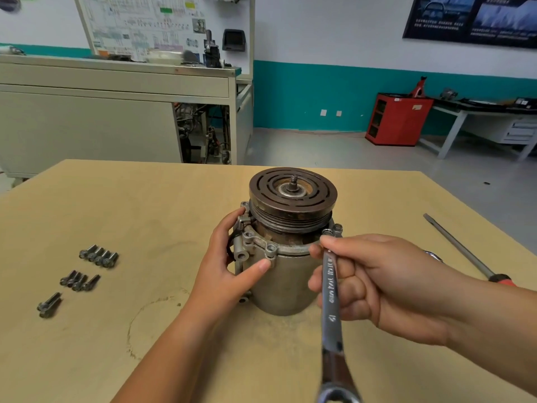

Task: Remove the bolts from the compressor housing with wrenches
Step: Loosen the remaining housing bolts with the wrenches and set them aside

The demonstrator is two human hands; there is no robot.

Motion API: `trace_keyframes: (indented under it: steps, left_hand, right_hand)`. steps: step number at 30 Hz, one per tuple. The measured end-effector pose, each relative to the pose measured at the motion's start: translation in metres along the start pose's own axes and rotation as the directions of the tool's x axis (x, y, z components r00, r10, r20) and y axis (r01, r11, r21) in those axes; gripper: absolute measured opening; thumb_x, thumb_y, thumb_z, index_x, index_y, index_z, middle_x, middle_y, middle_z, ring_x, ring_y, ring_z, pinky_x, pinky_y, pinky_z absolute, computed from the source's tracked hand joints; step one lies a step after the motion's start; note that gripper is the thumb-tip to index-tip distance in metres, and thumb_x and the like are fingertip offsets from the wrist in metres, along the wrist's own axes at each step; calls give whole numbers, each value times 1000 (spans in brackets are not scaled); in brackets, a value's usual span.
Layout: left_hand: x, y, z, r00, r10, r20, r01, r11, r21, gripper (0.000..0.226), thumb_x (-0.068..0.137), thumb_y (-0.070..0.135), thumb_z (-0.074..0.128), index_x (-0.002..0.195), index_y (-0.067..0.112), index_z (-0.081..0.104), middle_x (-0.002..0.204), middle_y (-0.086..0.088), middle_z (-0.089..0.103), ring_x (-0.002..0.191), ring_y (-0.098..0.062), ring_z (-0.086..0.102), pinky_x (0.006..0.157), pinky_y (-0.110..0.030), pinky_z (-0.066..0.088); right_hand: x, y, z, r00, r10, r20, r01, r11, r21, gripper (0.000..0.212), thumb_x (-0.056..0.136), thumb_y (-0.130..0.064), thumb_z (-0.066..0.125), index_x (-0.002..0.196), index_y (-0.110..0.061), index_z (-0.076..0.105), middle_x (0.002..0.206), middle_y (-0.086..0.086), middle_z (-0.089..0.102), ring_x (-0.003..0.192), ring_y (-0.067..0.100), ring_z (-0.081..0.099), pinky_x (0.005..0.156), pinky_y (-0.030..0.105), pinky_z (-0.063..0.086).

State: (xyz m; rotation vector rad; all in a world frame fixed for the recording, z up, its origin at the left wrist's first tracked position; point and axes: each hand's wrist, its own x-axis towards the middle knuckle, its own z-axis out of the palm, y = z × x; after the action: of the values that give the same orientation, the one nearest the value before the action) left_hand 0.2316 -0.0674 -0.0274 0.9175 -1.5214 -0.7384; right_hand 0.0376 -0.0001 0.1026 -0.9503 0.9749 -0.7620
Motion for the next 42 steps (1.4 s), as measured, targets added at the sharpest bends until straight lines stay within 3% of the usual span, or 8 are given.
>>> trace_keyframes:
  steps: [6,12,16,21,25,30,34,42]
  left_hand:
    - [0,-2,0,1000,-6,5,6,1000,-25,74,67,51,70,133,48,38,135,25,49,122,3,50,90,-7,40]
    - [0,-3,0,1000,-5,1,5,999,-33,70,67,52,71,130,57,40,131,30,50,120,5,51,89,-6,41]
    - [0,-5,0,1000,2,-2,-2,999,-40,70,67,50,71,130,55,40,131,30,51,120,4,52,89,-8,42]
    - [0,-4,0,1000,-3,4,3,999,-42,70,67,52,71,130,57,40,130,31,51,119,5,52,88,-7,42]
    - [0,-4,0,1000,2,2,-2,999,-34,70,66,55,71,130,58,40,131,31,50,120,5,51,88,-6,42]
    - [1,-5,-1,1000,2,1,-2,999,-44,77,64,68,72,132,54,40,135,26,50,123,2,50,90,-8,42]
    - [1,-5,0,1000,4,-3,-4,999,-37,77,64,69,71,132,53,40,135,24,50,123,1,50,91,-9,41]
    - [1,-4,-1,1000,14,2,-14,1000,-25,72,67,53,72,130,57,39,135,26,49,124,2,49,91,-8,40]
  right_hand:
    - [-1,-18,-27,974,184,130,-124,920,-373,30,78,-35,51,83,-6,54,47,10,60,31,13,55,35,21,48]
    - [20,-82,-70,984,175,-22,-49,150,-987,51,61,-71,49,66,-23,63,51,-10,53,45,4,47,62,25,44]
    - [40,-94,-79,996,-13,89,88,-9,-996,51,54,-79,44,76,-40,68,69,-14,60,63,-2,53,67,22,42]
    - [18,-97,-106,994,94,54,42,126,-991,36,66,-66,48,83,-40,67,79,-14,67,76,0,63,73,22,45]
    - [2,-58,-107,977,184,108,-8,540,-842,38,80,-42,48,92,-7,56,89,9,74,84,24,71,75,23,53]
    - [-14,-13,-47,989,100,106,-65,955,-291,31,69,-31,55,87,-6,52,85,23,72,62,25,71,60,28,58]
    - [-15,-8,-12,998,-2,58,1,1000,11,26,68,-26,52,84,-6,56,71,20,71,44,20,65,44,26,54]
    - [-9,-5,-2,999,16,35,-16,1000,7,25,72,-24,51,86,-3,53,53,17,63,32,21,58,32,22,45]
